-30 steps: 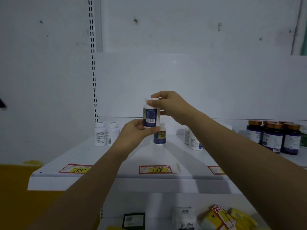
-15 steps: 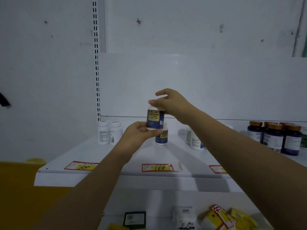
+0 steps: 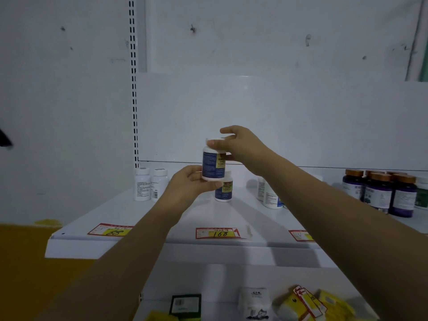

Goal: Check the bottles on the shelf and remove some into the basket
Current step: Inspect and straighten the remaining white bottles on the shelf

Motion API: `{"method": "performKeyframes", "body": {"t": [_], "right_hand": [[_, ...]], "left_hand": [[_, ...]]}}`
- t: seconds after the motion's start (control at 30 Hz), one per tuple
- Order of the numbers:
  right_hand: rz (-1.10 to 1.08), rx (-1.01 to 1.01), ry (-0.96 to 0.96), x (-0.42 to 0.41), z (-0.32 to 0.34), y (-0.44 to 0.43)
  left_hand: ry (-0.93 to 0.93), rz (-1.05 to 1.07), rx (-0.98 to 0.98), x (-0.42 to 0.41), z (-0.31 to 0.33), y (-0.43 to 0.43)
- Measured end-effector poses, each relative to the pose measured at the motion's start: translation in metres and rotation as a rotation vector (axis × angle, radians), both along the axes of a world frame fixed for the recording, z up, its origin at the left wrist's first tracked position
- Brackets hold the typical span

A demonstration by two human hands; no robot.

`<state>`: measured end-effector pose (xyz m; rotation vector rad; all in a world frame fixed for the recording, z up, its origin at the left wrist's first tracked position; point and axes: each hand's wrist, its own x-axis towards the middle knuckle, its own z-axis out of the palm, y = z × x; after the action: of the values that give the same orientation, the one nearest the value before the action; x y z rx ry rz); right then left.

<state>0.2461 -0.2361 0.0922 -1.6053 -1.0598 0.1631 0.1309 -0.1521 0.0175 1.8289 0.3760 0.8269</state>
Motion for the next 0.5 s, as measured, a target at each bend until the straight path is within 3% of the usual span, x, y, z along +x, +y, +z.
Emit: {"method": "performKeyframes", "body": {"t": [0.13,0.33,0.5], "right_hand": [[0.028,0.092,-0.054,-0.005,-0.007,-0.004],[0.031,0.205,-0.337,-0.019,-0.013,-0.012],[-0.089,0.442,-0.609,-0.030,-0.021,-0.016]], "left_hand": [[-0.064,0.005,-0.035,0.000,0.003,0.002],[-0.185,0.081,0.046,0.003,0.023,0.008],[-0.322,0.109,0.097,0.007,0.046,0.009]]}}
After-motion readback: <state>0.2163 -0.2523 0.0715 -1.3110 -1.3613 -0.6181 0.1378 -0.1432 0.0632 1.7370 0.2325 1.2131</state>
